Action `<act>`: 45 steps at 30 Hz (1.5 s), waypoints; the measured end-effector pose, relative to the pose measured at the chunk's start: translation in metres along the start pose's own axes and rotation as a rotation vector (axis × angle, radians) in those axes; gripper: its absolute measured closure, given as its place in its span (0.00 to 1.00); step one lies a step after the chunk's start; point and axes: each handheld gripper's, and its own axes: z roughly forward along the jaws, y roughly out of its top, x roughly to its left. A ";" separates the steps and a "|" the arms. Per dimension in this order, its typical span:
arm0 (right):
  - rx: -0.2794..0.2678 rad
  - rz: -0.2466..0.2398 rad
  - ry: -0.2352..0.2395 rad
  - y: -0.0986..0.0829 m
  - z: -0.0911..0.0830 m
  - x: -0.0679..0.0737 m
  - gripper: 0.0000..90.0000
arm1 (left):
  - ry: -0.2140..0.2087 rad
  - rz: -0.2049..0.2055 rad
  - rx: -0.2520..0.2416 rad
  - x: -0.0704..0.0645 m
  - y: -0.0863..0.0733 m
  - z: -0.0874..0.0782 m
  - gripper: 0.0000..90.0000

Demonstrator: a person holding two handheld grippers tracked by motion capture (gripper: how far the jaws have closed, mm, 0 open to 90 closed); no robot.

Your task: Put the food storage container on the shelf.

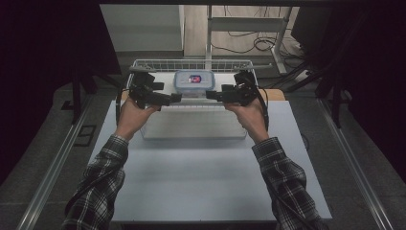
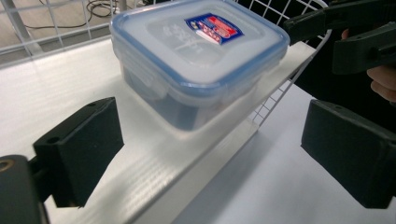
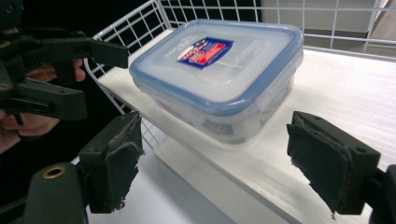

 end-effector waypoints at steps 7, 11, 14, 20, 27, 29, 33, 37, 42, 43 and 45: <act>0.018 -0.050 -0.006 -0.007 -0.004 0.010 0.17 | -0.008 0.022 -0.023 -0.011 -0.014 -0.008 0.04; 0.029 -0.063 0.000 -0.012 -0.005 0.014 0.15 | 0.006 0.048 -0.020 -0.018 -0.023 -0.009 0.03; 0.031 -0.076 0.012 -0.017 -0.006 0.017 0.12 | 0.024 0.063 -0.019 -0.023 -0.031 -0.010 0.03; 0.035 -0.088 0.015 -0.024 -0.008 0.019 0.09 | 0.024 0.085 -0.018 -0.030 -0.040 -0.012 0.03; 0.026 -0.116 0.010 -0.036 -0.013 0.019 0.06 | 0.022 0.099 -0.017 -0.036 -0.053 -0.013 0.02; 0.022 -0.124 0.009 -0.040 -0.015 0.020 0.05 | 0.028 0.107 -0.022 -0.039 -0.056 -0.013 0.02; 0.022 -0.147 0.003 -0.046 -0.019 0.022 0.05 | 0.030 0.125 -0.017 -0.044 -0.063 -0.014 0.02; 0.019 -0.158 0.004 -0.053 -0.021 0.024 0.05 | 0.029 0.133 -0.014 -0.048 -0.070 -0.015 0.01; 0.017 -0.180 0.000 -0.064 -0.023 0.027 0.04 | 0.035 0.144 -0.011 -0.053 -0.085 -0.013 0.00; 0.019 -0.184 0.000 -0.066 -0.023 0.028 0.04 | 0.037 0.145 -0.010 -0.054 -0.088 -0.013 0.00; 0.020 -0.192 0.001 -0.071 -0.022 0.029 0.04 | 0.034 0.143 -0.014 -0.055 -0.091 -0.013 0.00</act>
